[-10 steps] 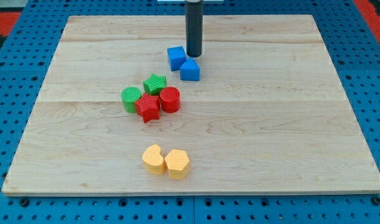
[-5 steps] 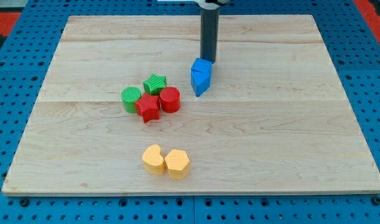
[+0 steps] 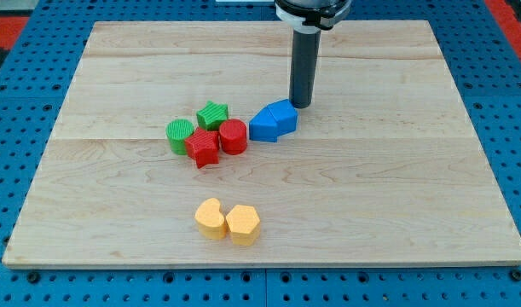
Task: Push the blue blocks into the top of the yellow blocks
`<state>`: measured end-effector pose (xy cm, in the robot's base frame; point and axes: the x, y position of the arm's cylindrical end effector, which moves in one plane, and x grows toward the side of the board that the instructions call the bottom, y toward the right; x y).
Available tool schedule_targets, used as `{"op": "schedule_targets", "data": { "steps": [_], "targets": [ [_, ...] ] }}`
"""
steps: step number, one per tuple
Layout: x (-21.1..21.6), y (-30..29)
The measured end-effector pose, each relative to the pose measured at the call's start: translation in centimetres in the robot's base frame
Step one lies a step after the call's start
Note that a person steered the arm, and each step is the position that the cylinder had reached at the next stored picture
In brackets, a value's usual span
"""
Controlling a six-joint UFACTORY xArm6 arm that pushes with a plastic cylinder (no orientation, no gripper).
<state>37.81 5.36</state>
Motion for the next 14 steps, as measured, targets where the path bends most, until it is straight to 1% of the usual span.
{"op": "schedule_targets", "data": {
  "steps": [3, 7, 9, 13, 14],
  "targets": [
    [0.4, -4.9],
    [2.2, -3.4],
    [4.9, -5.0],
    [15.0, -5.3],
    [15.5, -5.2]
  ]
}}
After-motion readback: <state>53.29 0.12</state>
